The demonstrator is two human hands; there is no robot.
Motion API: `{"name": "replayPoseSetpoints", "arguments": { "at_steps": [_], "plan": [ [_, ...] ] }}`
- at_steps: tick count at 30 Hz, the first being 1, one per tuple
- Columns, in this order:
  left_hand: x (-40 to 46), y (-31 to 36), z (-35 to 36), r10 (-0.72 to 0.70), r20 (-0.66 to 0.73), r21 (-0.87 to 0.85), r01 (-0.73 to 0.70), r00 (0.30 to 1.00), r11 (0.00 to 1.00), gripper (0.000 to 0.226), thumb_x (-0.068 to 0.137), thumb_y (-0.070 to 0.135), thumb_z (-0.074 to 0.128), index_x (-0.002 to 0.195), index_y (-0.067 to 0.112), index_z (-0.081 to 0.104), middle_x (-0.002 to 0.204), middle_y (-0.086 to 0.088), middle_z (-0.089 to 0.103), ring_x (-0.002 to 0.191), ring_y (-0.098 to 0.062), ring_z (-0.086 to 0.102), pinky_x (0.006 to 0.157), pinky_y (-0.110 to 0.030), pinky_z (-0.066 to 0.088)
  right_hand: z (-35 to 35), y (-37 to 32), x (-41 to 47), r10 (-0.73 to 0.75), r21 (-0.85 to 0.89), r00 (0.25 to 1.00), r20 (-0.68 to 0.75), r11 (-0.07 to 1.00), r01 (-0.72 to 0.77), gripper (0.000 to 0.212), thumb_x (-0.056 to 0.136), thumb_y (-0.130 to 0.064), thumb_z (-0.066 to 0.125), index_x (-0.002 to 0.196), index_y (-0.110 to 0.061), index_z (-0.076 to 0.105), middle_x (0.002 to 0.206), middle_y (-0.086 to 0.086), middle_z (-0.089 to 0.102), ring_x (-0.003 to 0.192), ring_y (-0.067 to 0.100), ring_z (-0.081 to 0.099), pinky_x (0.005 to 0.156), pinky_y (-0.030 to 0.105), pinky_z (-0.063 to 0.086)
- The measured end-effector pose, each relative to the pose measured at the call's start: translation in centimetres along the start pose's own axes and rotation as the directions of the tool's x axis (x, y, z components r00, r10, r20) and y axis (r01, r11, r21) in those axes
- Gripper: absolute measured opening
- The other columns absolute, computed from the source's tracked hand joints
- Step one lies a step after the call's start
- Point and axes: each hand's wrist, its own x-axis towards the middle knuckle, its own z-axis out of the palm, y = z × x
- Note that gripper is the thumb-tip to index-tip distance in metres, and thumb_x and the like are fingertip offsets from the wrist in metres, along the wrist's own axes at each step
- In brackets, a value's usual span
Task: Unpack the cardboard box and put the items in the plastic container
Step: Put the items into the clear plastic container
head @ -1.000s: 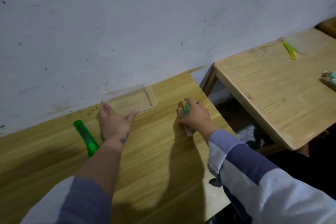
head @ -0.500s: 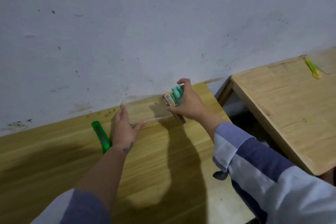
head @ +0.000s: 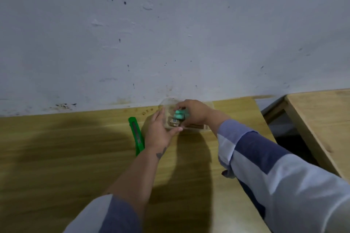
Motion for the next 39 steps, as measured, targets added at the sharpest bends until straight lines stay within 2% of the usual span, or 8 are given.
{"name": "replayPoseSetpoints", "arguments": {
  "at_steps": [4,8,12,18,25,28,32,39],
  "plan": [
    [-0.2,-0.1,0.3,-0.008,-0.027,-0.032,0.008,1.000,0.999,0.096,0.073,0.036,0.078,0.151,0.025,0.022,0.154,0.001,0.030,0.137,-0.019,0.035,0.106,-0.027,0.031,-1.3,0.2,-0.3,0.035,-0.011,0.997,0.075,0.999,-0.034,0.077,0.069,-0.015,0.080,0.138,-0.023,0.045,0.137,0.005,0.053,0.124,0.025,0.050,0.099,0.026,0.037],
    [-0.1,-0.2,0.5,-0.020,-0.032,-0.028,0.020,0.999,0.999,0.096,0.072,0.038,0.078,0.150,0.029,0.022,0.153,0.001,0.032,0.135,-0.021,0.038,0.107,-0.035,0.037,-1.7,0.6,-0.3,0.051,0.130,0.991,-0.126,0.991,-0.035,0.058,0.069,-0.014,0.080,0.122,-0.018,0.055,0.119,0.008,0.061,0.107,0.026,0.056,0.082,0.026,0.042],
    [-0.2,-0.3,0.5,-0.015,-0.029,-0.015,0.015,0.999,1.000,0.097,0.072,0.040,0.078,0.150,0.029,0.022,0.152,0.001,0.034,0.134,-0.021,0.039,0.107,-0.037,0.040,-0.5,0.6,0.0,0.011,0.098,0.971,-0.238,0.995,0.013,0.035,0.077,-0.019,0.074,0.110,-0.014,0.062,0.113,0.010,0.065,0.105,0.028,0.058,0.086,0.031,0.044],
    [-0.1,-0.4,0.6,-0.017,-0.030,-0.009,0.017,0.999,1.000,0.097,0.073,0.040,0.078,0.151,0.027,0.021,0.152,0.000,0.034,0.134,-0.020,0.040,0.108,-0.039,0.040,2.2,0.8,0.1,0.031,-0.035,0.953,-0.302,0.998,-0.044,0.033,0.090,-0.026,0.057,0.122,-0.019,0.061,0.121,0.009,0.055,0.114,0.029,0.048,0.097,0.044,0.044],
    [0.0,-0.5,0.7,-0.013,-0.028,0.022,0.014,1.000,1.000,0.097,0.074,0.042,0.076,0.151,0.024,0.021,0.152,-0.001,0.034,0.136,-0.022,0.037,0.109,-0.040,0.039,1.5,1.0,-1.1,0.063,0.100,0.918,-0.392,0.995,-0.025,0.031,0.086,-0.014,0.061,0.116,-0.013,0.064,0.117,0.009,0.061,0.107,0.027,0.057,0.094,0.034,0.046],
    [-0.1,-0.7,0.9,-0.014,-0.032,0.032,0.015,0.999,0.999,0.096,0.074,0.042,0.076,0.151,0.023,0.022,0.152,-0.001,0.034,0.136,-0.022,0.036,0.109,-0.038,0.038,1.9,1.2,-2.0,0.088,0.117,0.945,-0.315,0.992,-0.054,0.053,0.077,-0.025,0.073,0.126,-0.013,0.056,0.127,0.007,0.052,0.112,0.025,0.055,0.099,0.030,0.042],
    [-0.2,-0.7,1.0,-0.028,-0.030,0.026,0.029,0.999,0.999,0.096,0.074,0.042,0.076,0.151,0.027,0.020,0.152,0.000,0.034,0.136,-0.023,0.037,0.109,-0.042,0.039,1.9,0.9,-2.1,0.167,0.138,0.962,-0.217,0.981,-0.139,0.093,0.072,-0.024,0.078,0.146,-0.008,0.023,0.142,0.012,0.032,0.125,0.028,0.045,0.105,0.035,0.040],
    [0.1,-0.7,1.3,-0.032,-0.027,0.021,0.033,0.999,0.999,0.098,0.074,0.041,0.078,0.151,0.026,0.020,0.154,0.000,0.031,0.138,-0.020,0.033,0.112,-0.039,0.035,2.6,0.6,-0.9,0.321,0.236,0.895,-0.309,0.938,-0.255,0.078,0.066,-0.024,0.082,0.130,-0.014,0.038,0.125,0.013,0.053,0.111,0.029,0.055,0.087,0.036,0.048]
  ]
}}
